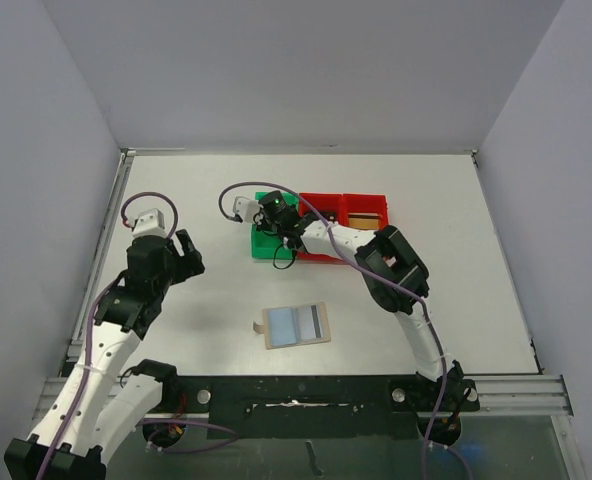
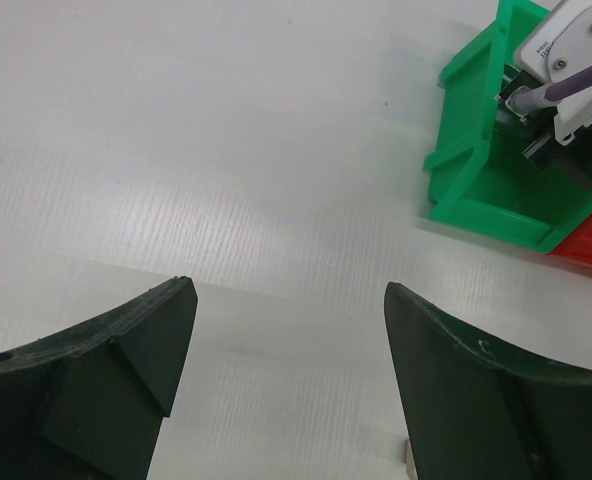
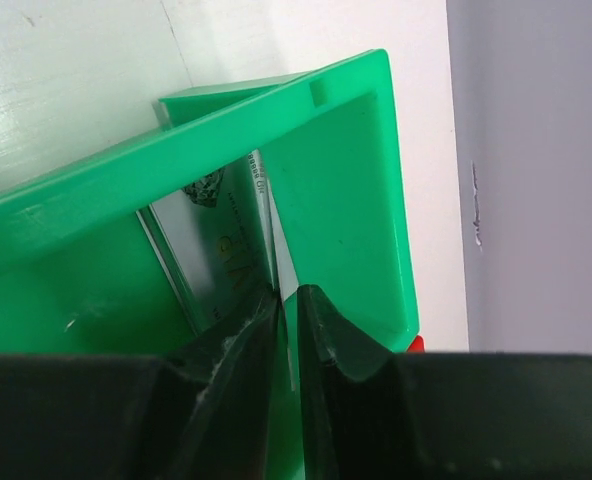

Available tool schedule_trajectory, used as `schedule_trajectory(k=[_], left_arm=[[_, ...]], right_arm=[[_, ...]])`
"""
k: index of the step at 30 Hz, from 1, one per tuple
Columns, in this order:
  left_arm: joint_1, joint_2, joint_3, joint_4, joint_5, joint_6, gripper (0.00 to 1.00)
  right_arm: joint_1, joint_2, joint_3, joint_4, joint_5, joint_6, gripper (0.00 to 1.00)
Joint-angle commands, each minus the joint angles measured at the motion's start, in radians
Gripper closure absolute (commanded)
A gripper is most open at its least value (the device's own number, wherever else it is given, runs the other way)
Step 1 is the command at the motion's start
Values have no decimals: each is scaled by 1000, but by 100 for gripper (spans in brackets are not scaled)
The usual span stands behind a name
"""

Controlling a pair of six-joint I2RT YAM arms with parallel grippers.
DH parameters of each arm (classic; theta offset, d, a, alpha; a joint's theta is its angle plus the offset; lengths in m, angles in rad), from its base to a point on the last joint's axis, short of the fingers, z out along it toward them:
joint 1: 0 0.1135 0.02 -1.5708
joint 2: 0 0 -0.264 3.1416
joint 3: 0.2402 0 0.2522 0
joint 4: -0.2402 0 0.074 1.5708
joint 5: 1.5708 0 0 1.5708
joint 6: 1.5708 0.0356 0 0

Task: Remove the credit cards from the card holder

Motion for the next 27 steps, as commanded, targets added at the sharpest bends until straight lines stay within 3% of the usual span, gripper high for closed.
schedule_trajectory(k=[1,15,27], left_arm=[[12,7,3,64,18,20,25],[19,25,0,77,60,30,25],[20,56,-2,82,85,36,25]], right_arm=[[2,-9,33,28,-10,-30,80],[-16,-5,62,-63,-71,4,65],[-25,15,93,-98,-71,50,62]])
